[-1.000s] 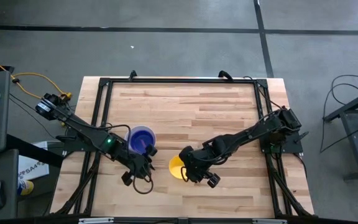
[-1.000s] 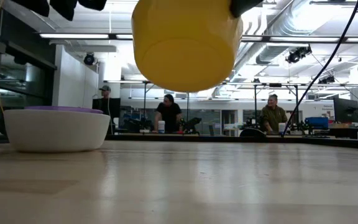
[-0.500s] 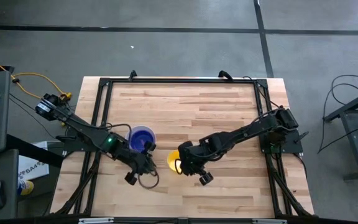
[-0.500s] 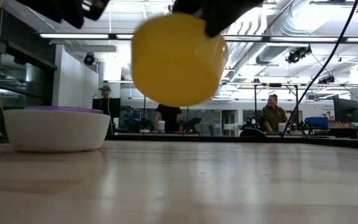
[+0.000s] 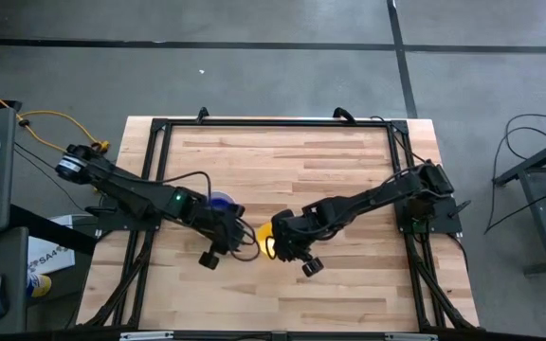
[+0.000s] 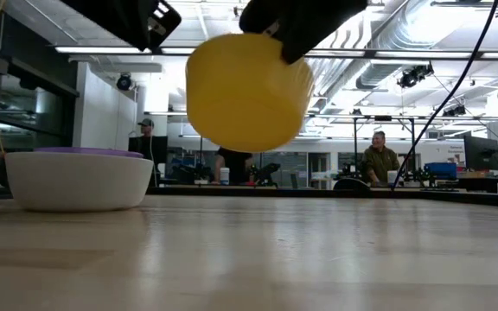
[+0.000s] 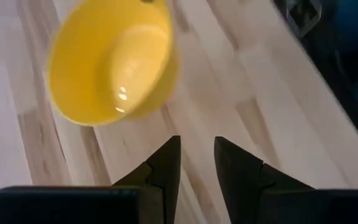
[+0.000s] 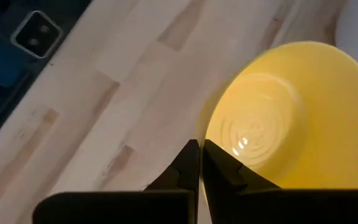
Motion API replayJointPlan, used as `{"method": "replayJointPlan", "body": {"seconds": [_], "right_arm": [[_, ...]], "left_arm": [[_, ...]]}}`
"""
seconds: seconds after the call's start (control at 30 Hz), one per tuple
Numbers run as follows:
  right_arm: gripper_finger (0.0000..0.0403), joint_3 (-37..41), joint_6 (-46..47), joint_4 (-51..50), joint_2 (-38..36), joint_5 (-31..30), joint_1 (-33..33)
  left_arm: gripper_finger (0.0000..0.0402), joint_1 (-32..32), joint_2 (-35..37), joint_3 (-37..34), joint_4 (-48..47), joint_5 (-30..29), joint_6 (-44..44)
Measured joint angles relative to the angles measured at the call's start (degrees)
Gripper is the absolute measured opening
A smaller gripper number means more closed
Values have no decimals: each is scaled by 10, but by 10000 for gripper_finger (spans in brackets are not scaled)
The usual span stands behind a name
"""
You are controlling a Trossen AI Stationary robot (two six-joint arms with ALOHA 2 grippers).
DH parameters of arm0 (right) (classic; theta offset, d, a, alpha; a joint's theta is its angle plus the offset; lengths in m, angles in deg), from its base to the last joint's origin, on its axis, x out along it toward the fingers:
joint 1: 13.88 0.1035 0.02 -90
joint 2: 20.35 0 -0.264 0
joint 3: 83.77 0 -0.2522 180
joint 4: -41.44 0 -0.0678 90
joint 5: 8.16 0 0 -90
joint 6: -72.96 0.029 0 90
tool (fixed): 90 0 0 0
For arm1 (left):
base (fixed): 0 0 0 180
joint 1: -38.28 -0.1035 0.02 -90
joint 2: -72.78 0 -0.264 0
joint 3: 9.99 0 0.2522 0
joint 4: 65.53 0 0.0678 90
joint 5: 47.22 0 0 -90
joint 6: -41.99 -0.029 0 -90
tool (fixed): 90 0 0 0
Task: Nest bowls inside each other
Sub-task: Stack the yellow bowl on the violet bowl
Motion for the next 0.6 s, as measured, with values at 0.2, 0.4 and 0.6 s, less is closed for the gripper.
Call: {"method": "replayJointPlan", "body": {"seconds": [0.2, 0.4, 0.6], "right_arm": [[4, 0, -5, -1, 14, 2, -11], [4, 0, -15, -3, 20, 6, -11], [4, 0, -15, 0, 20, 15, -11]], "left_arm": [[97, 0, -43, 43, -49, 20, -43], [97, 0, -69, 47, -43, 31, -93], [97, 0, -69, 47, -24, 29, -116]]}}
